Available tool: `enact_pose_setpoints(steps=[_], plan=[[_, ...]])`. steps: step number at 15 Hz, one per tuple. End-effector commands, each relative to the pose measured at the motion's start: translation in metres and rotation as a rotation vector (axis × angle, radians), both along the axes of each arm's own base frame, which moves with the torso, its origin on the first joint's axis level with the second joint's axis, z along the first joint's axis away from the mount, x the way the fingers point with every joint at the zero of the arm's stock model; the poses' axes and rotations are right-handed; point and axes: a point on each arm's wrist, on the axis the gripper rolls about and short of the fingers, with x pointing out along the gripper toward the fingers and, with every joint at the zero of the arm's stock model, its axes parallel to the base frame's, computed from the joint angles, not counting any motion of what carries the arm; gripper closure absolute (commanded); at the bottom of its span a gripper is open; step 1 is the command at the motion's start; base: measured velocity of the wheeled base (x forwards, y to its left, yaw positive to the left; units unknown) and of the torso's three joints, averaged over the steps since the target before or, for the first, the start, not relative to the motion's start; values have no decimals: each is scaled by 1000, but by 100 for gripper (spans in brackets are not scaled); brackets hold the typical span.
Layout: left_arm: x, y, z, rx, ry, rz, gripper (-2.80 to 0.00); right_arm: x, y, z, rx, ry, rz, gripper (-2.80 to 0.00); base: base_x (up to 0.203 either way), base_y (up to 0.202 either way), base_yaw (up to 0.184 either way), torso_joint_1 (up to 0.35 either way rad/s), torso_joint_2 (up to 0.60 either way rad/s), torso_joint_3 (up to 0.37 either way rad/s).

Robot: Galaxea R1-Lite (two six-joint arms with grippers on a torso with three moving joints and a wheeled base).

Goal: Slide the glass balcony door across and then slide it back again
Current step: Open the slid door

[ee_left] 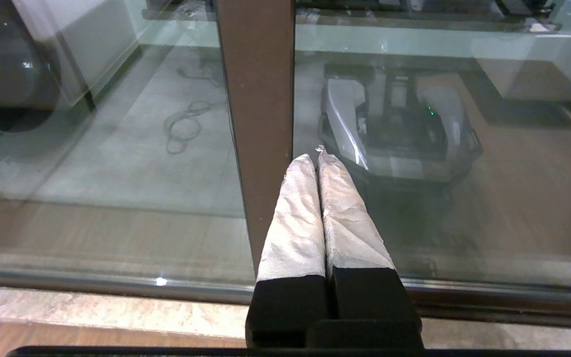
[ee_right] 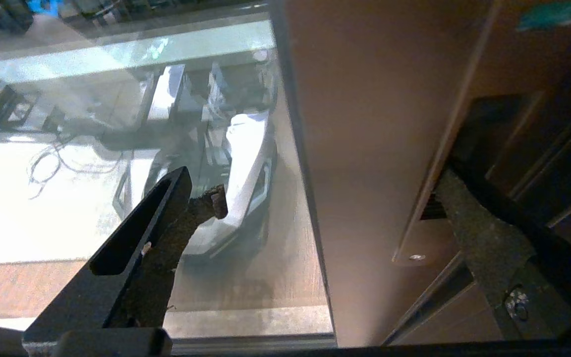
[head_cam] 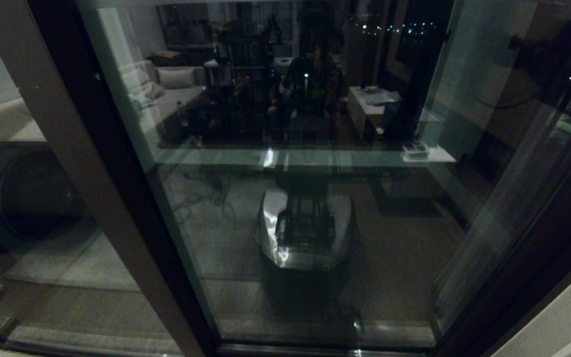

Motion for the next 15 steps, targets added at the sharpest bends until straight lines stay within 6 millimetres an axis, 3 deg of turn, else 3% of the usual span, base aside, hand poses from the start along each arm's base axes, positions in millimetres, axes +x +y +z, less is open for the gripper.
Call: enact_pose_setpoints(steps=[1,15], plan=[[0,0,0,0,1,0,0,3,-3,-3,2,3,1,-280,0,0,0,0,0,0],[0,0,0,0,1,0,0,2,14,-6,8,-3,46,-280,0,0,0,0,0,0]])
